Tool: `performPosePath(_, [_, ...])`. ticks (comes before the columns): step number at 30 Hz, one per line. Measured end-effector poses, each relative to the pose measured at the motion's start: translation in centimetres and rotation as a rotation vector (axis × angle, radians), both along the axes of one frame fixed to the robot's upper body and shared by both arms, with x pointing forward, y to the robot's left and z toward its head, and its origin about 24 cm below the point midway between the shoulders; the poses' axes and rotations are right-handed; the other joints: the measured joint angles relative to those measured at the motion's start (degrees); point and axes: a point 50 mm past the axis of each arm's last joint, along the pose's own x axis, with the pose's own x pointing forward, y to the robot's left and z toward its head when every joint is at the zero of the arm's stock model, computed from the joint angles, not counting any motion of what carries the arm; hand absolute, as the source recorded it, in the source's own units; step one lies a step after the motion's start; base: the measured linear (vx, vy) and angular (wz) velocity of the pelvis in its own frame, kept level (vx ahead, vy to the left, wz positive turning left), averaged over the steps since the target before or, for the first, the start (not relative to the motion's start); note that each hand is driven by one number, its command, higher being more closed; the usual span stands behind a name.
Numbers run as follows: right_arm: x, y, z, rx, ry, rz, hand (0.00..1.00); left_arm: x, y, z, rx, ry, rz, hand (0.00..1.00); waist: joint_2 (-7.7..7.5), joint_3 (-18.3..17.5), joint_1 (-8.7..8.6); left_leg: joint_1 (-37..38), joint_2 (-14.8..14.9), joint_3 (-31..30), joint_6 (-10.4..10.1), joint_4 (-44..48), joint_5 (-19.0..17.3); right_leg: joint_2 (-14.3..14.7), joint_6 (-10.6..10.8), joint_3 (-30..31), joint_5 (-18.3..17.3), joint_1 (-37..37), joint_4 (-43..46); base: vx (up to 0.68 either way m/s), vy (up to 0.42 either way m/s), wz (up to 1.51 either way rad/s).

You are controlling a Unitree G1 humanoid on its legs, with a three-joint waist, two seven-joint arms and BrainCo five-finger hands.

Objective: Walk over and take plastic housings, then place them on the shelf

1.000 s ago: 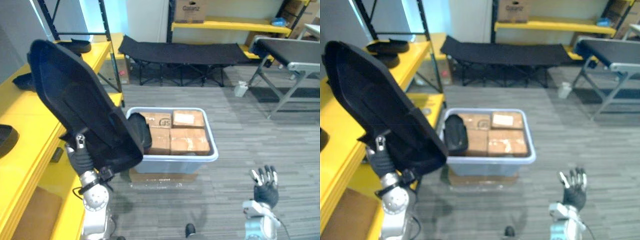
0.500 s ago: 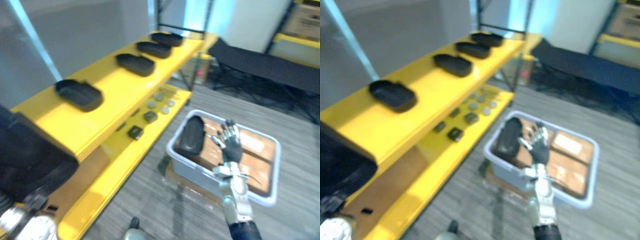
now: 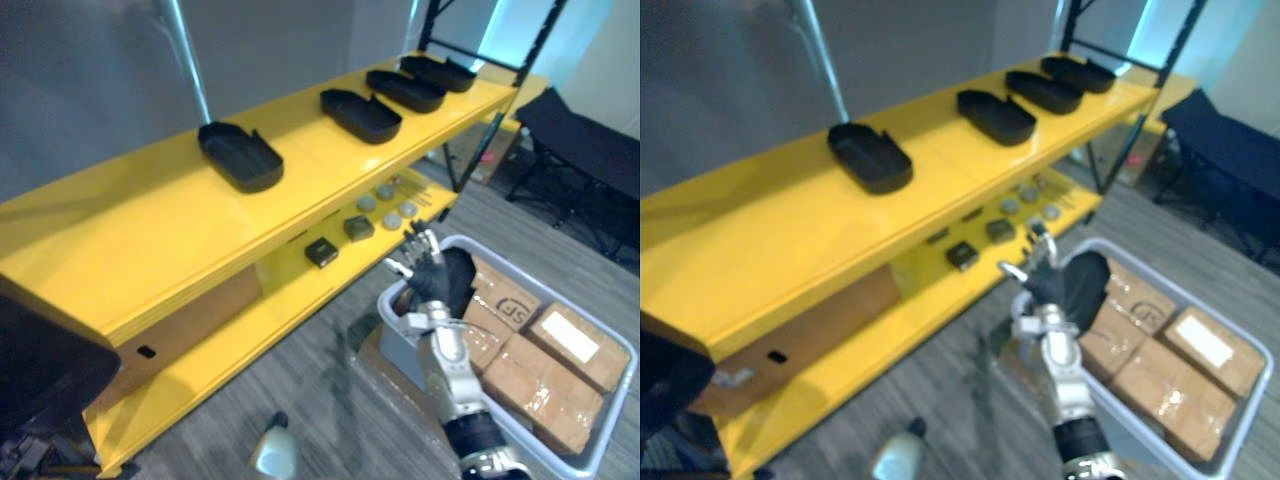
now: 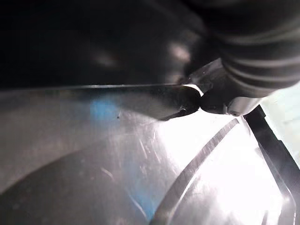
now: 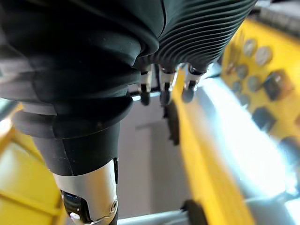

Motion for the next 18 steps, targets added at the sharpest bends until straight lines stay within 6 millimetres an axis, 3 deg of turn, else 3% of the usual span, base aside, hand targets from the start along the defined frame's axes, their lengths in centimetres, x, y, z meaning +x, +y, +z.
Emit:
performPosePath(4, [-0.2,0.0,0.0,-0.018,-0.012,0.042,0.00,0.0,-0.4,-0.5,-0.021,0.014,-0.007,1.00,-0.81,0.44,-0.19,-0.08,-0.24,1.21,0.34,0.14,0.13,-1.30,-0.40,0.87,-1.27,-0.86,2.31,-0.03,0.035,0.01])
performPosePath(7, [-0.6,-0.3,-0.3,-0.019,-0.014,0.039,0.00,0.3,-0.5,-0.2,-0.006,0.007,-0.025,1.00,-0.42,1.41,-0.53,-0.75,-0.42,0.47,0.34,0.15,0.15,-1.06,-1.31,1.31,-2.45,-0.97,3.13,-0.05,-0.002,0.18])
performPosePath(8, [-1.1,-0.6,-0.6,-0.019,-0.014,0.028,0.00,0.8,-0.7,0.6,0.029,-0.011,-0.065,1.00,-1.04,2.11,-1.14,-1.16,-1.00,-0.70,0.46,0.19,0.32,-0.79,-2.08,2.79,-4.02,-1.07,4.13,-0.06,-0.002,0.73])
performPosePath(9, [-1.9,-0.9,-0.7,-0.025,-0.013,0.018,0.00,1.7,-1.1,1.5,0.075,-0.029,-0.136,1.00,-1.29,2.66,-1.87,-2.11,-1.92,-3.02,0.49,0.08,0.67,0.11,-4.19,7.54,-5.33,-1.70,5.37,-0.04,0.028,0.96])
performPosePath(11, [-2.6,-1.1,-0.5,-0.040,-0.029,0.019,0.00,3.2,-1.9,2.9,0.157,-0.047,-0.248,1.00,-1.77,2.93,-4.00,-3.82,-2.19,-5.16,0.42,-1.04,2.26,1.24,-4.27,14.04,-5.23,-3.42,8.36,-0.02,0.073,1.29])
performPosePath(14, [-2.0,-0.8,1.3,-0.079,-0.126,0.054,0.00,4.7,-3.0,4.5,0.245,-0.079,-0.363,1.00,-3.07,5.00,-3.40,-4.30,-1.29,-5.35,-0.50,-3.03,5.22,2.31,-4.26,16.82,-5.25,-4.35,9.56,-0.01,-0.007,0.52])
performPosePath(18, [-0.3,-0.2,4.5,-0.143,-0.264,0.083,0.00,5.5,-3.2,3.9,0.207,-0.063,-0.396,1.00,-3.41,7.01,-3.30,-5.00,-0.95,-3.91,-0.52,-2.90,5.74,2.10,-3.67,18.22,-4.92,-5.67,8.75,-0.04,0.007,-0.18])
